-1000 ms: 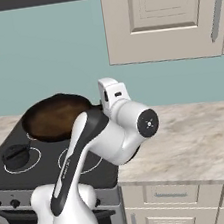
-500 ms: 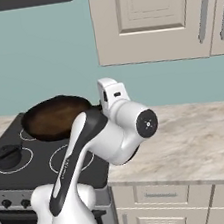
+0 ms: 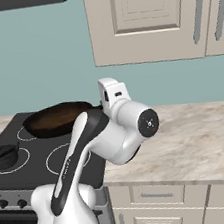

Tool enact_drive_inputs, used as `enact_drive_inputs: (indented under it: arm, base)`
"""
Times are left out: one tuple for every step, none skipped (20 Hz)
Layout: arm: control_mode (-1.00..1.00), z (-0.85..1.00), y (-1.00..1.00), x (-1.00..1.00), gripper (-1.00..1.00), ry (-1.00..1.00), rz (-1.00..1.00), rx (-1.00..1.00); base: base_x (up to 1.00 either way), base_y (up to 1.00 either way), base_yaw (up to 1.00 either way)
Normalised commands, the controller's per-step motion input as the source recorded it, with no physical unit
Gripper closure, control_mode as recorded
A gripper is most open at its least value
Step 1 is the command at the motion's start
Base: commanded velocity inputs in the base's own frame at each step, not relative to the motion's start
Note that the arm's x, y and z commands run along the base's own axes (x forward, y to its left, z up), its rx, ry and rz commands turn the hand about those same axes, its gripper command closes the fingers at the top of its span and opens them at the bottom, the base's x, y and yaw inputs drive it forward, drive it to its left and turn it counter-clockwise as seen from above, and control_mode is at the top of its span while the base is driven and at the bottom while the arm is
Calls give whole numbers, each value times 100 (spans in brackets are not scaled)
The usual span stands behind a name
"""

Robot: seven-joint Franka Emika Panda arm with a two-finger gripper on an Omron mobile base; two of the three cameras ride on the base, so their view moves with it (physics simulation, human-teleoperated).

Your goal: Pick the pan from the cabinet and place it on the stove. Then turn on the stove burner for the pan.

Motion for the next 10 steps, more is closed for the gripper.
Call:
enact_drive_inputs:
  arm:
    - [100, 0, 0, 0, 100, 0, 0, 0]
    - [100, 0, 0, 0, 100, 0, 0, 0]
    - [100, 0, 0, 0, 100, 0, 0, 0]
    - [100, 0, 0, 0, 100, 0, 0, 0]
    - [100, 0, 0, 0, 100, 0, 0, 0]
    - [100, 0, 0, 0, 100, 0, 0, 0]
    - [100, 0, 0, 0, 100, 0, 0, 0]
    - [100, 0, 0, 0, 100, 0, 0, 0]
    - [100, 0, 0, 0, 100, 0, 0, 0]
    - [100, 0, 0, 0, 100, 0, 0, 0]
  base:
    - [3, 2, 0]
    - [2, 3, 0]
    - [1, 1, 0]
    - [1, 2, 0]
    - [0, 2, 0]
    - [0, 3, 0]
    - [0, 0, 0]
    - [0, 0, 0]
    - [0, 0, 0]
    - [0, 0, 0]
